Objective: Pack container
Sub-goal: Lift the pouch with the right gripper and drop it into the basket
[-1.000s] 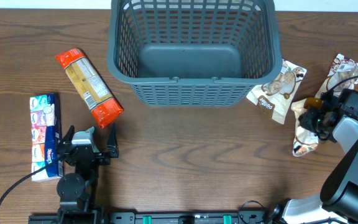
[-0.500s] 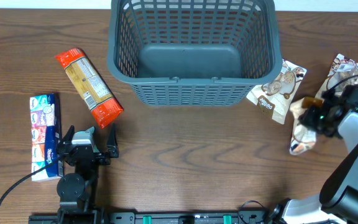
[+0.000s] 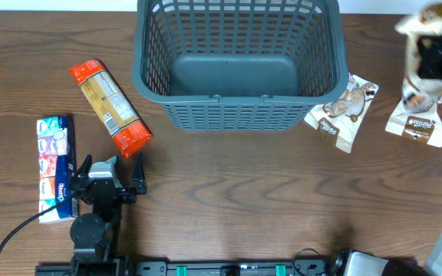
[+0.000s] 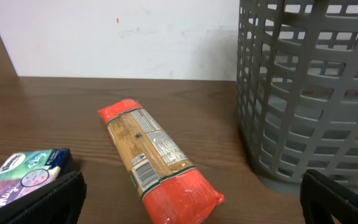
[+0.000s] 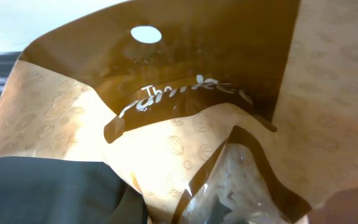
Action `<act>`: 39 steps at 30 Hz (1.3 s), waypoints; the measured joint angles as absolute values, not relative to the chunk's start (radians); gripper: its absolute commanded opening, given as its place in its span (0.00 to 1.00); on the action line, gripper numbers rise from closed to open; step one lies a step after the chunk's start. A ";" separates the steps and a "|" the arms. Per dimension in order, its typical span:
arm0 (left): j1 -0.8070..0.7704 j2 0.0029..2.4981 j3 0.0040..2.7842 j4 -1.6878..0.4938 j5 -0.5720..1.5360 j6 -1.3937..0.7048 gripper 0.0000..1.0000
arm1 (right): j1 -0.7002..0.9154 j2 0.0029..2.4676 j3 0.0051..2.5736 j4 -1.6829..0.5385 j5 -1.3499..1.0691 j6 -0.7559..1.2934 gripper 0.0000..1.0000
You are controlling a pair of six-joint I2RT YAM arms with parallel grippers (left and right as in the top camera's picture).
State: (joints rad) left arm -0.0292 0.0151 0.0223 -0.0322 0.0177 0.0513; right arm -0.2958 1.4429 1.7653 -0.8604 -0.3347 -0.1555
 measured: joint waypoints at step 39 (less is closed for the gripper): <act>-0.029 0.015 0.022 -0.032 0.018 0.051 0.99 | 0.292 2.165 1.964 -1.058 -0.395 -0.962 0.96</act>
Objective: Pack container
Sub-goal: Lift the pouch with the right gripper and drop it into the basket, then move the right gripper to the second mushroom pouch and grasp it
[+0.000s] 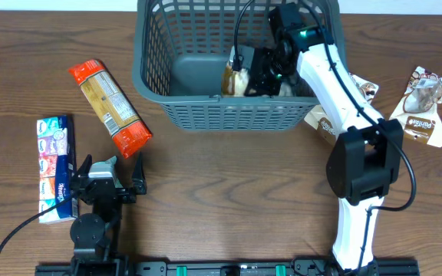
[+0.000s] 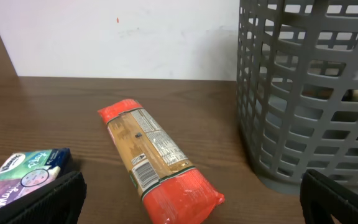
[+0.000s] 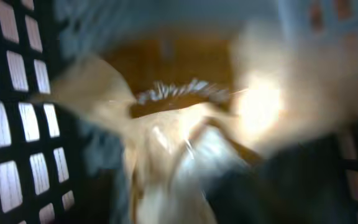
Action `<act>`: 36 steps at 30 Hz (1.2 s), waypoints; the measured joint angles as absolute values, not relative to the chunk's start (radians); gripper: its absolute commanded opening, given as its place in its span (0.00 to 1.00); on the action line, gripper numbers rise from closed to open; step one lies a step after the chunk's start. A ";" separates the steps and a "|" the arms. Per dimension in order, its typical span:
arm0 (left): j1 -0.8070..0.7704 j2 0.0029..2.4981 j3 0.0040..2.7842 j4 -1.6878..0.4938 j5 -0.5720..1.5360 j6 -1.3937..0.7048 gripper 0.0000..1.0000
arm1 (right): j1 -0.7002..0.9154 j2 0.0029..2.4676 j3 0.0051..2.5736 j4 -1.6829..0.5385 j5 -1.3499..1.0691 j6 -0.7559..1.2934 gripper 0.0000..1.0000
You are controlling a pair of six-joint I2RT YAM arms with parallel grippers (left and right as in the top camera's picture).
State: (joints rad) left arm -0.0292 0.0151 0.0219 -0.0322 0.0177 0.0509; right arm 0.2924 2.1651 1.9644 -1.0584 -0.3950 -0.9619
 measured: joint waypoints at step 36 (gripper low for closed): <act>-0.029 0.015 0.022 -0.032 0.018 0.049 0.99 | -0.072 2.022 2.228 -1.163 0.237 0.418 0.91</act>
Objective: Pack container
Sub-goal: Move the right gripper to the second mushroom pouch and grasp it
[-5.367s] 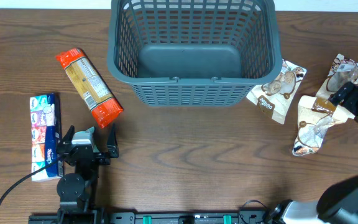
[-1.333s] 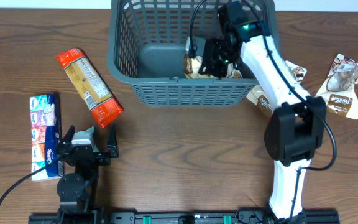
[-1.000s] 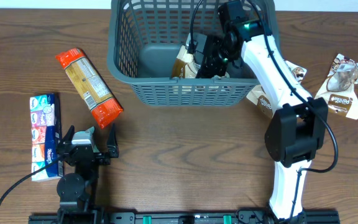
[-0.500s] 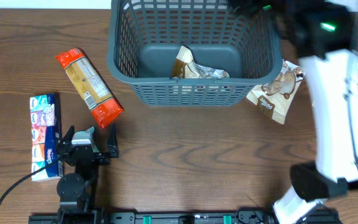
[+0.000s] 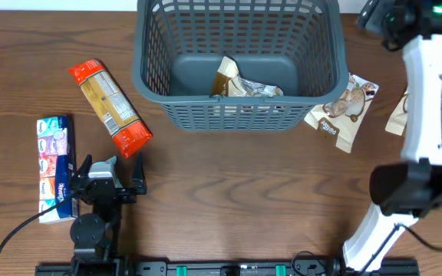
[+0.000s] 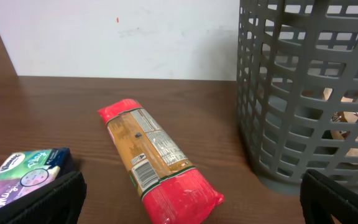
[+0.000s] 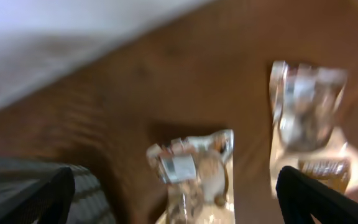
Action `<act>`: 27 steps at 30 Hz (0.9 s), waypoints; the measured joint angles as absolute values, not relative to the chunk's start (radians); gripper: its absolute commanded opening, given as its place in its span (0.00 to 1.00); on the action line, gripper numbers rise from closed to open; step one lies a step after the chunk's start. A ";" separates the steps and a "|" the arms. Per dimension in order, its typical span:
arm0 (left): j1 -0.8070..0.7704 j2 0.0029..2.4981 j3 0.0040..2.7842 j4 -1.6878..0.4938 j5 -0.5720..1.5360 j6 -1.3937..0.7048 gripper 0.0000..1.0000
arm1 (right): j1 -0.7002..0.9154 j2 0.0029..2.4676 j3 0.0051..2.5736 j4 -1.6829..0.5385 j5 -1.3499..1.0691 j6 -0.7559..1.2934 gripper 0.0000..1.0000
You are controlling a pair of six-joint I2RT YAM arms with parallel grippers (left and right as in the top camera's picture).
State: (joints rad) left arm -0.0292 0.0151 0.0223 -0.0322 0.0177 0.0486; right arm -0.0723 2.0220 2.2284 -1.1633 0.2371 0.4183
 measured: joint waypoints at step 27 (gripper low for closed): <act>-0.029 0.015 0.022 -0.032 0.018 0.026 0.99 | -0.074 2.207 1.819 -0.991 0.206 0.492 0.96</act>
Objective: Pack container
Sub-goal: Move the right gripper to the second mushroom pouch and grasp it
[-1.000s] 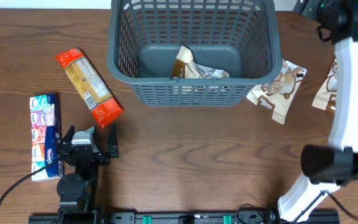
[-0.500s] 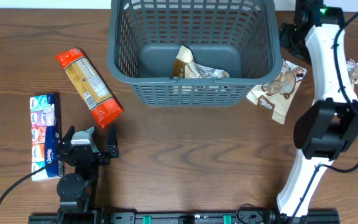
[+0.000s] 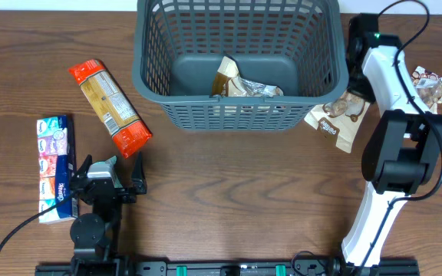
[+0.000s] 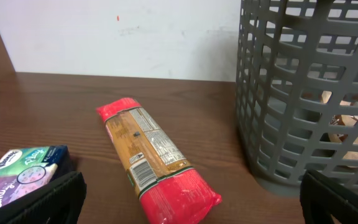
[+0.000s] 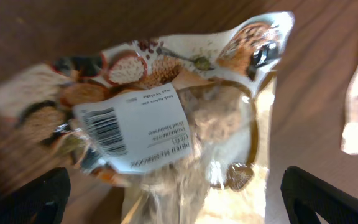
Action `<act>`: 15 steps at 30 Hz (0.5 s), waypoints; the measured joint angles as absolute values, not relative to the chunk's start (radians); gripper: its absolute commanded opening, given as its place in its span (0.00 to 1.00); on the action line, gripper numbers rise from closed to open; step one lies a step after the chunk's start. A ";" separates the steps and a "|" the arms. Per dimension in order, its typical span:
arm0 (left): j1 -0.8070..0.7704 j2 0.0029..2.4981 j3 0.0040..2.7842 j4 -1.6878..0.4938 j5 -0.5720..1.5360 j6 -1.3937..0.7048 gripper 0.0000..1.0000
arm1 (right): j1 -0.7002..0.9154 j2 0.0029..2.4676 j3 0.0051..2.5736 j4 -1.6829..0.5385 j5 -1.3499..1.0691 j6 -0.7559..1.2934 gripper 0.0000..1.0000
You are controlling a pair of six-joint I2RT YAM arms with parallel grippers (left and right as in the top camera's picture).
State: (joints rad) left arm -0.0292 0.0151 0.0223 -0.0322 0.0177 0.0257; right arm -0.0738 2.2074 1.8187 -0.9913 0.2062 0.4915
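A grey slatted basket (image 3: pixel 148 73) stands at the far middle of the table, with one tan snack pouch (image 3: pixel 240 80) lying inside it. A second pouch (image 3: pixel 334 121) lies on the table just right of the basket; it fills the right wrist view (image 5: pixel 173 118). My right gripper (image 3: pixel 350 98) is low over it, open, its fingers (image 5: pixel 325 196) on either side of the pouch's lower part. A third pouch (image 3: pixel 427 80) lies further right. My left gripper (image 3: pixel 112 175) rests open and empty at the front left, its fingers (image 4: pixel 39 200) short of a red-ended pasta packet (image 4: pixel 154 162).
The pasta packet (image 3: pixel 110 107) lies diagonally left of the basket. A blue tissue pack (image 3: pixel 56 167) lies along the left edge, beside the left gripper. The basket wall (image 4: pixel 303 93) rises at the right of the left wrist view. My right arm stretches from the front right corner.
My right gripper was open and high beyond the basket's far right corner; now it is down over the pouch beside the basket, fingers straddling it. The left arm has barely shifted.
My right gripper first held a tan pouch high at the far right. Then it was inside the basket with that pouch. Then the pouch lay in the basket and the gripper was open above the far right. Now it is open over the second pouch.
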 measured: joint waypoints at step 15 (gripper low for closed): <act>-0.029 0.015 0.022 -0.032 0.018 0.026 0.99 | -0.075 2.194 1.585 -0.708 0.178 0.400 0.03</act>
